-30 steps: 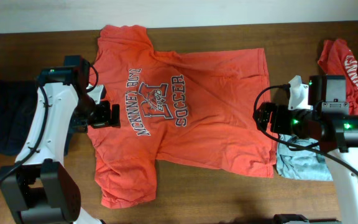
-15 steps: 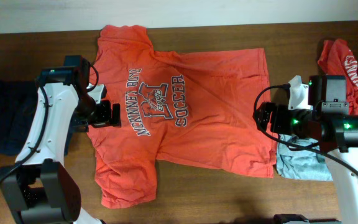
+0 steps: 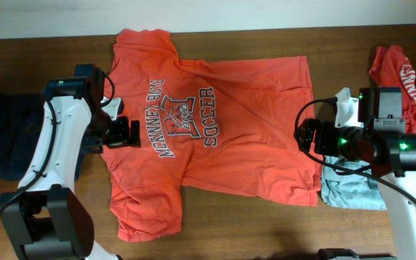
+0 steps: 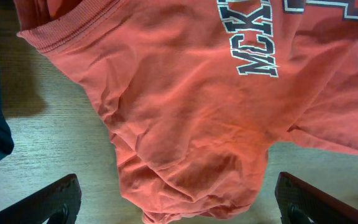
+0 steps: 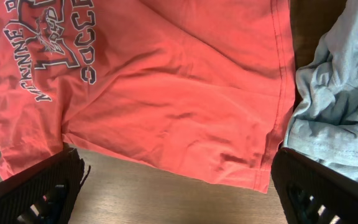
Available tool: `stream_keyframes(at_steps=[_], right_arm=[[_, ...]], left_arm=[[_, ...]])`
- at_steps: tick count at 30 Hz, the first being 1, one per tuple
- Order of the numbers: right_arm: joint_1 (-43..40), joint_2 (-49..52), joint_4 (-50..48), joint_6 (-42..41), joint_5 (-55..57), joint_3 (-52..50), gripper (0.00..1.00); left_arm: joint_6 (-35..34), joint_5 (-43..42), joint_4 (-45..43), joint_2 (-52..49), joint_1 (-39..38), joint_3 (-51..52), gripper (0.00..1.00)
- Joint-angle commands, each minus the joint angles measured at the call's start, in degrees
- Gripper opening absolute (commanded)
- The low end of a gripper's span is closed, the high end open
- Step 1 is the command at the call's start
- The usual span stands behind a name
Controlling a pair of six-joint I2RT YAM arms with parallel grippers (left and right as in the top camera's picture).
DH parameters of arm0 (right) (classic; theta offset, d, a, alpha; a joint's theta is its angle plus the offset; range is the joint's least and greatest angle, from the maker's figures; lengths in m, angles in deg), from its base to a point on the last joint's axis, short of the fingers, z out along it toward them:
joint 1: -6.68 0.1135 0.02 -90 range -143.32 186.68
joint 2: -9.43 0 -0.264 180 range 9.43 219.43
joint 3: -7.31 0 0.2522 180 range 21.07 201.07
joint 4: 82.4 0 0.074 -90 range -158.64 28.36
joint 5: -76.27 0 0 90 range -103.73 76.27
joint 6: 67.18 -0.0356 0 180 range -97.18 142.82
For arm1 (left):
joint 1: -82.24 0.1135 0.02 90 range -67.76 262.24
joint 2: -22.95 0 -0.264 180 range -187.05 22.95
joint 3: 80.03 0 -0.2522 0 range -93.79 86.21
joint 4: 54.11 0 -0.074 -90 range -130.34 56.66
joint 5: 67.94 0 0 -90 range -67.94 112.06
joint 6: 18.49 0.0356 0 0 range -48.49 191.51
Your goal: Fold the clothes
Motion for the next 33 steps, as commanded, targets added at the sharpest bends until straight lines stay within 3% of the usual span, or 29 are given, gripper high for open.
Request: stream_keyframes(at_steps=[1,30,33], right_arm=[[-0.2,-0.3,0.0,-0.2,-0.1,0.8,0.99],[-0.2,-0.3,0.0,-0.2,-0.1,0.8,0.98],[-0.2,-0.3,0.0,-0.2,-0.1,0.8,0.99]], left_arm=[[-0.5,-0.8,-0.1,0.7,0.2,0.2,0.99],[-0.6,-1.0,-0.8,0.7,0.2,0.2,0.99],[-0.6,-8.1,-1.4,0.7,0.2,0.2,0.99]])
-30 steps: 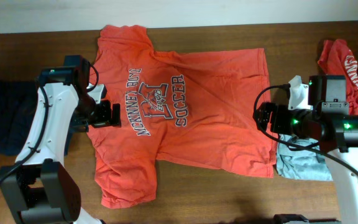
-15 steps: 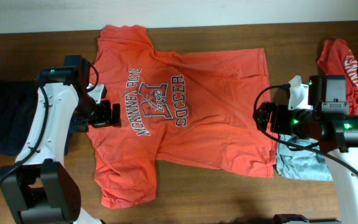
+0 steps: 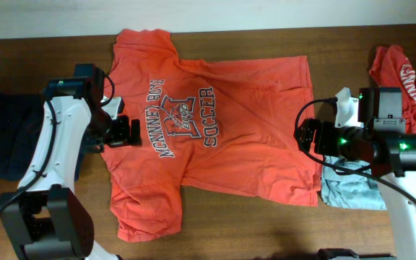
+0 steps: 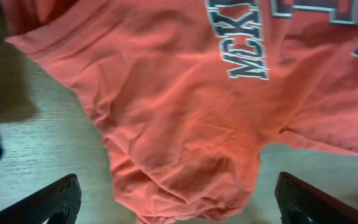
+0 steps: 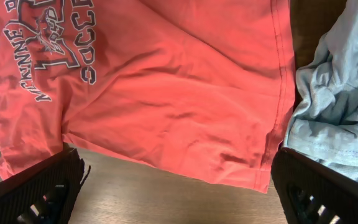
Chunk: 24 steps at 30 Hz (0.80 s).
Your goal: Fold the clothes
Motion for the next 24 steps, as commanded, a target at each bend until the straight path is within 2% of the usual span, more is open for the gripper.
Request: stream_keyframes(at_steps=[1,5,8,12,14,16,20,24], right_arm=[[-0.2,-0.3,0.0,-0.2,-0.1,0.8,0.99],[-0.2,-0.3,0.0,-0.2,-0.3,0.8,0.99],[-0.2,-0.3,-1.6,-0.2,-0.3,0.8,0.99],[-0.2,-0.2,-1.2,-0.2,-0.3,0.8,0.99],[-0.2,-0.1,-0.3,-0.2,-0.3,0.8,0.99],[-0.2,0.0,0.3,-0.2,-0.3,0.8,0.99],[-0.2,0.9,0.5,-0.2,-0.3,0.8,0.99],[-0.2,2.3,0.7,-0.2,-0.3,0.8,0.98]], left_arm=[[-0.5,-7.5,-1.0,0.7,0.2,0.2,0.99],[1.0,-7.0,3.2,0.7,0.2,0.2,0.99],[0.9,-4.6,5.6,2.0,0.3,1.0,0.91],[-0.5,-4.5,6.6,9.8,3.0,4.1,0.91],[-1.6,-4.5,6.5,13.4,4.2,5.7,0.99],[-1.9,-4.5,5.9,17.4,5.2,8.2,0.99],[-8.3,-4.7,4.0,24.2,5.7,17.3,0.99],[-13.2,-6.1,2.8,24.9,5.7,27.0,0.97]])
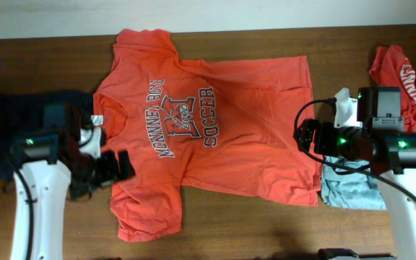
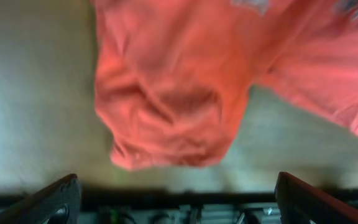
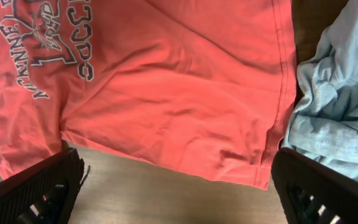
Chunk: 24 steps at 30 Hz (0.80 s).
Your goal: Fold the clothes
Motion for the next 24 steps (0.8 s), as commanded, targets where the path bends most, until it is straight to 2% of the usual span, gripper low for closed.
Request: stream_keyframes(at_steps=[1,4,6,7,12,15,18,19,20,24], right_arm=[[-0.2,1.4,0.2,-0.2,-0.3,0.8,0.99],[-0.2,2.3,0.3,-0.2,-0.3,0.8,0.99],[-0.2,2.9,0.3,-0.2,-0.1,0.8,0.99],[-0.2,3.1,0.3,-0.2,-0.1,0.8,0.99],[-0.2,3.9,0.5,-0.2,-0.1,0.8,0.99],[-0.2,4.3,0.6,-0.2,-0.1,0.8,0.99],[-0.2,4.5,0.9,-0.2,-0.1,0.8,0.99],[-0.2,4.6,0.9,-0.2,-0.1,0.8,0.99],[-0.2,4.6,0.9,-0.2,-0.1,0.8,0.99],[-0.2,4.6,0.9,-0.2,-0.1,0.8,0.99]], left_arm=[[-6.4,-2.4,-2.5,-0.5,0.2,9.5,0.97],[-11.2,-3.0,-5.9,-0.5,0.2,17.1,0.91],[-14.3,-3.7,-9.1,-0.5,0.2,22.6,0.72],[-14.3,-4.4,-10.0,-0.5,0.2,23.9,0.66],[-14.9,-4.7,-16.6,-0.5,0.1,29.8,0.6],[-14.9,-2.5,-18.7,-0.5,0.1,30.8,0.48],[-14.9,-2.4,-17.9,-0.5,0.1,30.8,0.47],[-14.9,-2.4,-16.9,-0.5,0.2,30.8,0.57],[-14.9,-2.3,-16.3,-0.5,0.1,30.8,0.61],[-14.9,-0.8,-14.0,-0.5,0.1,30.8,0.68]])
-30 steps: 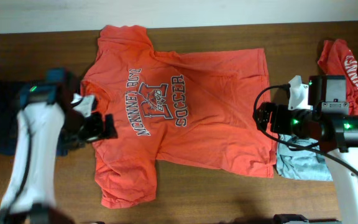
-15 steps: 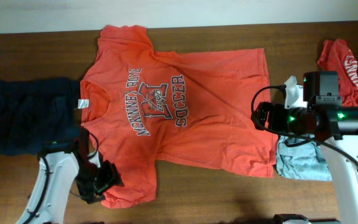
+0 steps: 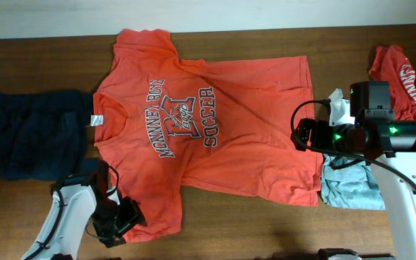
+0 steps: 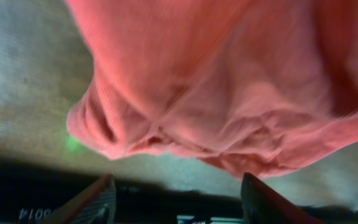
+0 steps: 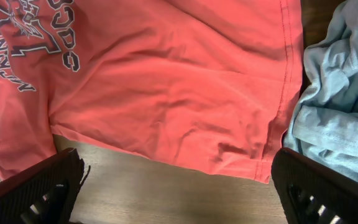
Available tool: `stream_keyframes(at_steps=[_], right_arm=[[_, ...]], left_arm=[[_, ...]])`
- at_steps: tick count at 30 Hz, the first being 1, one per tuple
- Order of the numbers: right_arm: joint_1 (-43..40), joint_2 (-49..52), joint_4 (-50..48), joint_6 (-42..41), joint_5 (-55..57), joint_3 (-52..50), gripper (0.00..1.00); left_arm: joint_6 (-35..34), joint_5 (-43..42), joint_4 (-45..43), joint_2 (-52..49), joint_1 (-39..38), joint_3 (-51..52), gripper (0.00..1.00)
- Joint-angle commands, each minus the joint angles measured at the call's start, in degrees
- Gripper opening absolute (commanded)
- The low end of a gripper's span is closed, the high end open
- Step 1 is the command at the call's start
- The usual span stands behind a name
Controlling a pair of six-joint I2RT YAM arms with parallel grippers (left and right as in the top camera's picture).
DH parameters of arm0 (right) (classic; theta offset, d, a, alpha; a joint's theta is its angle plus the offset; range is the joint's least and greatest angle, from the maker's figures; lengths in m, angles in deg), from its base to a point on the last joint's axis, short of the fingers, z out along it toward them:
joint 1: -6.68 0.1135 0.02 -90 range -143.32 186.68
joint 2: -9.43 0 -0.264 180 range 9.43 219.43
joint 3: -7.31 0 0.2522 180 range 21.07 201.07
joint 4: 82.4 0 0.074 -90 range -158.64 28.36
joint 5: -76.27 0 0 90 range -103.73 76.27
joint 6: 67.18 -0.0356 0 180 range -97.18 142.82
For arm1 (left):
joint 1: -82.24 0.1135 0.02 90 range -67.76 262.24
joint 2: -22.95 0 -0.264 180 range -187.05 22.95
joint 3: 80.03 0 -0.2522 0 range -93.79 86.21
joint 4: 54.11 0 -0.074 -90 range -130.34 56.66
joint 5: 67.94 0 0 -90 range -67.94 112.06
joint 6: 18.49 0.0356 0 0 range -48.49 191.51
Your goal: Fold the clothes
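Observation:
An orange T-shirt [image 3: 244, 155] with a "McKinney Boyd Soccer" print lies spread face up on the wooden table. My left gripper [image 3: 127, 216] is open at the end of the near-left sleeve, low over the table's front edge. In the left wrist view the bunched sleeve cuff [image 4: 185, 118] fills the frame just beyond the open left gripper [image 4: 178, 208]. My right gripper [image 3: 300, 135] hovers open over the shirt's right hem. The right wrist view shows that hem [image 5: 278, 106] ahead of the wide-open right gripper [image 5: 179, 193], with nothing between the fingers.
A dark navy garment [image 3: 35, 133] lies at the left of the table. A light blue garment [image 3: 349, 186] is crumpled under the right arm, showing too in the right wrist view [image 5: 344, 93]. A red printed garment [image 3: 403, 72] sits at the far right.
My left gripper has moved from beside the shirt's left side down to the end of the near sleeve by the front edge. The right gripper has shifted slightly left over the hem.
At first my left gripper hovered open beside the shirt's collar and shoulder, and stayed there a second later. Then it was nearer the front, beside the sleeve, and now sits at the sleeve cuff. The right gripper stayed open over the right hem. The shirt has not moved.

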Motion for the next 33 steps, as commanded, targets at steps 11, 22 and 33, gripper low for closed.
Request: stream_keyframes(at_steps=[11,22,33], right_arm=[[-0.2,0.3,0.6,-0.2,1.9,0.8,0.99],[-0.2,0.3,0.7,-0.2,3.0,0.8,0.99],[-0.2,0.3,0.7,-0.2,3.0,0.8,0.99]], left_arm=[[-5.0,6.6,-4.9,0.3,0.2,0.5,0.68],[-3.7,9.9,0.9,5.7,0.2,-7.2,0.75],[-14.1,9.8,0.9,6.4,4.6,-3.2,0.99]])
